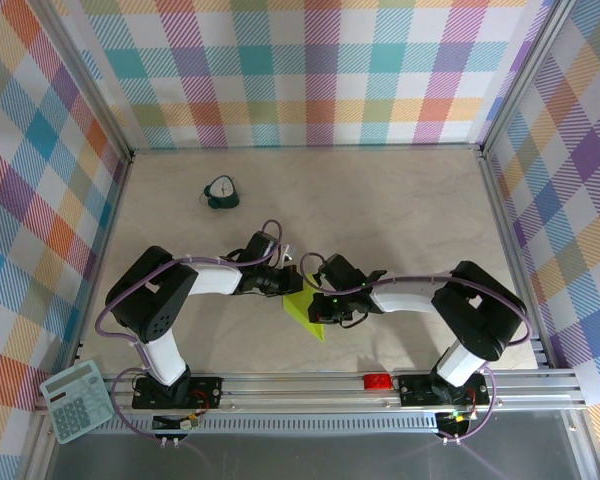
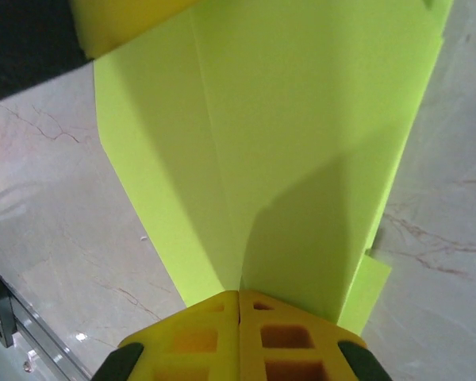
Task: Fold a paper plane with a square sheet of paper (fold left side to right side)
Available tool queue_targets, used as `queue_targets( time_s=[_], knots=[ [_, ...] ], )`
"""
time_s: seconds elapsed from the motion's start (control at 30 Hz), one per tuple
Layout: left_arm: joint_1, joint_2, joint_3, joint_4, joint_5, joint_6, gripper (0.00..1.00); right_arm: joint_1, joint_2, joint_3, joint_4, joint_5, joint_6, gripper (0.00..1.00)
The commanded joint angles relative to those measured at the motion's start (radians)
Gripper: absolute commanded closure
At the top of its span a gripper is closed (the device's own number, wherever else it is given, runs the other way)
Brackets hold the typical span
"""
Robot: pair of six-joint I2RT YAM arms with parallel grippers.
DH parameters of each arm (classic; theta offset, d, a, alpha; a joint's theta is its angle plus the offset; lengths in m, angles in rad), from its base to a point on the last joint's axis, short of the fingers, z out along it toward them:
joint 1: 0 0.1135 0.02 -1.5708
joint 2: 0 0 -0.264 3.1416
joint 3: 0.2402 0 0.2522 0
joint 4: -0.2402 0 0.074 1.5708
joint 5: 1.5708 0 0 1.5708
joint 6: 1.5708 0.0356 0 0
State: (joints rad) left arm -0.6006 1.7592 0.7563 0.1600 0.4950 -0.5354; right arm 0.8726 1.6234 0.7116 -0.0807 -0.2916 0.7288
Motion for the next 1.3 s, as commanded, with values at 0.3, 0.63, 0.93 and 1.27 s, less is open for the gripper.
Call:
queue_targets(
  time_s=[0.3,0.63,0.93,1.27],
  knots=[
    [-0.001,0.064,-0.022,-0.109,-0.113,-0.003,1.00,0.051,-0.049,-0.054,-0.228,-0.003,0.002,1.00],
    [-0.001,0.061,-0.018,-0.116,-0.114,-0.001,1.00,0.060,-0.097,-0.088,-0.258,-0.003,0.018,1.00],
    [-0.001,0.060,-0.014,-0.120,-0.116,0.001,1.00,0.075,-0.119,-0.094,-0.309,0.010,0.018,1.00],
    [-0.001,0.061,0.007,-0.132,-0.108,0.003,1.00,0.075,-0.258,-0.058,-0.366,0.051,0.024,0.94]
  ],
)
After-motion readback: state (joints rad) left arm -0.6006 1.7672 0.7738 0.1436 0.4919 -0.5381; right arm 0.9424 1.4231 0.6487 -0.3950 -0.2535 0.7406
